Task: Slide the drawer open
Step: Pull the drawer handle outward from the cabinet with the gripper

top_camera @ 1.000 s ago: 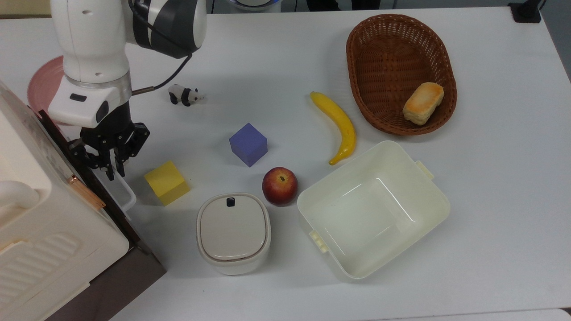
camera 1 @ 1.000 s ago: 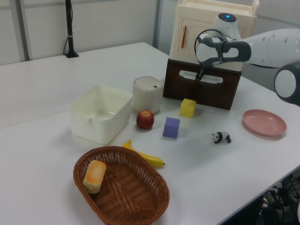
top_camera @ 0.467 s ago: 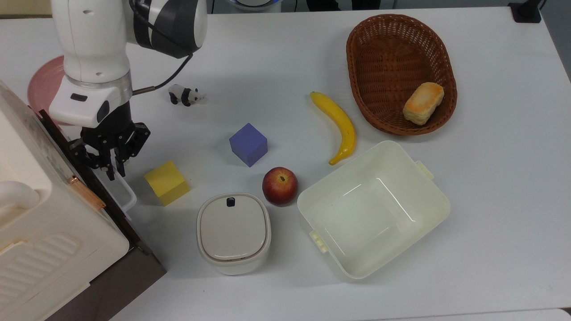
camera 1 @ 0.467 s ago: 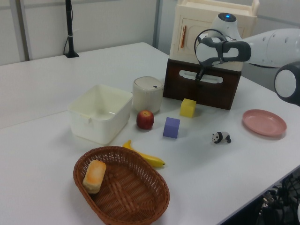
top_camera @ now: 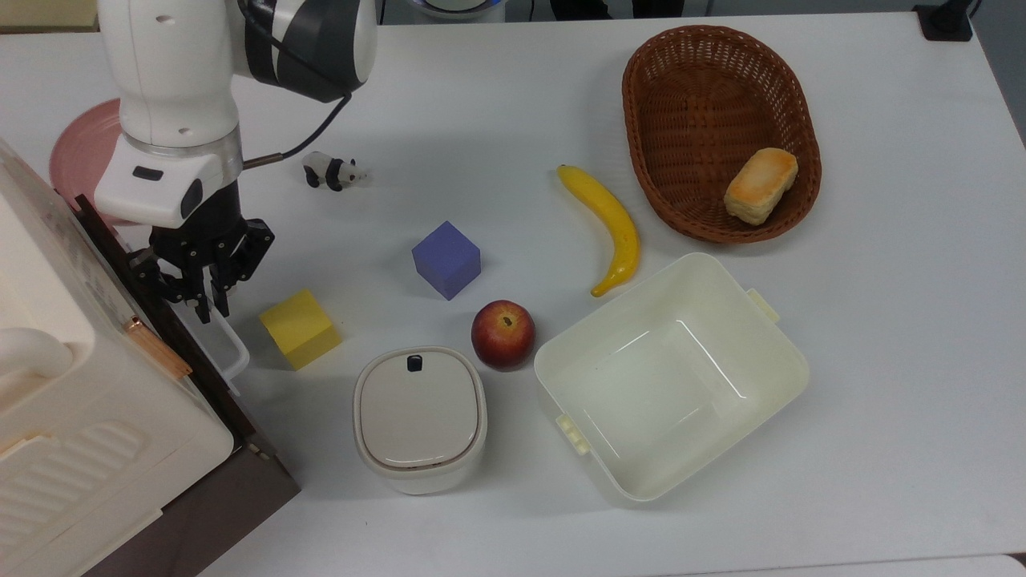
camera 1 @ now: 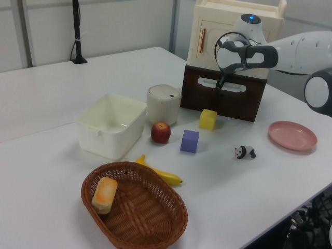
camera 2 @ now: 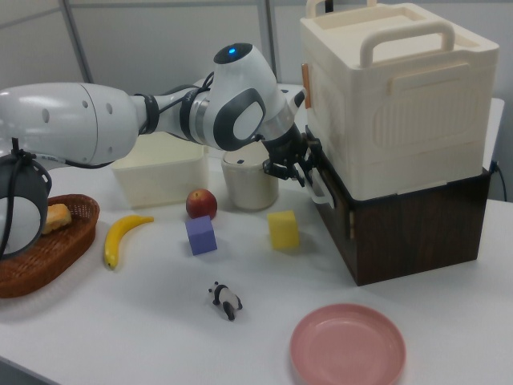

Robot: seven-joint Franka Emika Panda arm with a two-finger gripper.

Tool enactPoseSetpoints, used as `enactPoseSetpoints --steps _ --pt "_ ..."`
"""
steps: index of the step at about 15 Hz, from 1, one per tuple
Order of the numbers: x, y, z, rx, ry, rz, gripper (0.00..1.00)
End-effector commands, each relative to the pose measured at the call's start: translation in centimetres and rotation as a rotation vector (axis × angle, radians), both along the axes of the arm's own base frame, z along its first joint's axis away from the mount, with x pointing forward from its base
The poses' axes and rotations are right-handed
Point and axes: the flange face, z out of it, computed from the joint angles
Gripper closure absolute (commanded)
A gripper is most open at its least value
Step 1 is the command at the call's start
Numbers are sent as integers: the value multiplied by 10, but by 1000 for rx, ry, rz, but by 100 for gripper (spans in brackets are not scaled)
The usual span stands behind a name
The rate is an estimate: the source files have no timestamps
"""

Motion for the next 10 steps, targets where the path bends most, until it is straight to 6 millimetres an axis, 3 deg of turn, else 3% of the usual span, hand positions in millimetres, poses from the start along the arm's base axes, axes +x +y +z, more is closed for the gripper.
enactPoseSetpoints --steps 1,10 --pt "-10 26 17 6 -12 19 90" --pt "-21 33 16 3 5 30 90"
